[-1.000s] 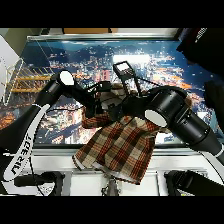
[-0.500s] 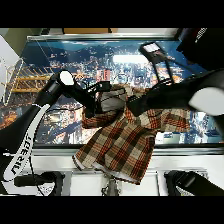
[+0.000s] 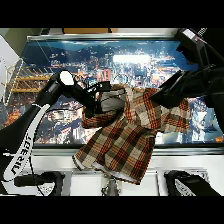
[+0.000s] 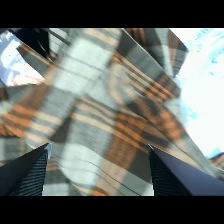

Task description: Fold the clothes and pants, and hang the long-sleeved shirts on hangers.

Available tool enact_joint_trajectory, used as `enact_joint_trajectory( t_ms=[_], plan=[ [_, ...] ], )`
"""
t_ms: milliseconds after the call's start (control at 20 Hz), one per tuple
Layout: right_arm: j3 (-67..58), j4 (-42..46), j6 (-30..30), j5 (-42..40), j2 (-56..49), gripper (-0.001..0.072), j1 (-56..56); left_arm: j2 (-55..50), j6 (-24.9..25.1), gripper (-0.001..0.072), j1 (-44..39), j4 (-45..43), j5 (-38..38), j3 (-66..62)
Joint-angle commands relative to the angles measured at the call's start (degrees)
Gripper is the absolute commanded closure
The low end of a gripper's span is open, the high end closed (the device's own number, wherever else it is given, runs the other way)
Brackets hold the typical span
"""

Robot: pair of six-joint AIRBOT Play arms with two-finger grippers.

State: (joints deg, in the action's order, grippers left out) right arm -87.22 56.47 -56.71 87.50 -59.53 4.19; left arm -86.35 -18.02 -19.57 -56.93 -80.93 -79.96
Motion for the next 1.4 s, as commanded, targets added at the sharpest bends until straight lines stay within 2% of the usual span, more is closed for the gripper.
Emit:
enact_joint_trajectory(
  t_ms=[0,150,300,400,600,750,800,950,1350],
  plan=[
    [6.12,-13.68,17.09,2.4,0.04,0.0049,-13.7,-0.02,0.0,0.0678,0.04,0.0,-0.09,-0.02],
    [16.0,-29.27,29.92,3.65,-0.72,0.005,-29.27,-0.02,0.0,0.0679,0.02,0.09,-0.11,-0.02],
    [20.72,-36.33,37.99,3.69,-5.42,0.0051,-38.99,-0.02,0.0,0.0678,0.02,0.04,-0.11,-0.02],
    [20.76,-37.27,43.1,4.83,-9.92,0.0051,-40.33,-0.02,0.0,0.0678,0.02,0.02,-0.11,-0.02],
    [20.79,-37.22,58.4,12.09,-17.22,0.0051,-38.29,-0.02,0.0,0.0678,0.02,0.02,-0.09,-0.02],
    [20.79,-37.11,67.12,13.27,-23.04,0.0052,-34.23,-0.02,0.0,0.0678,0.02,0.02,-0.09,-0.02],
    [20.79,-37.27,67.89,11.87,-25.57,0.0051,-29.64,-0.02,0.0,0.0679,0.02,0.02,-0.07,-0.02],
    [20.79,-37.27,67.84,11.72,-26.84,0.0051,-25.81,-0.02,-0.02,0.0678,0.02,0.02,-0.07,-0.02],
    [20.79,-37.31,66.12,9.84,-27.52,0.0051,-19.17,-0.02,0.0,0.0678,0.02,0.04,-0.07,-0.02]
  ],
)
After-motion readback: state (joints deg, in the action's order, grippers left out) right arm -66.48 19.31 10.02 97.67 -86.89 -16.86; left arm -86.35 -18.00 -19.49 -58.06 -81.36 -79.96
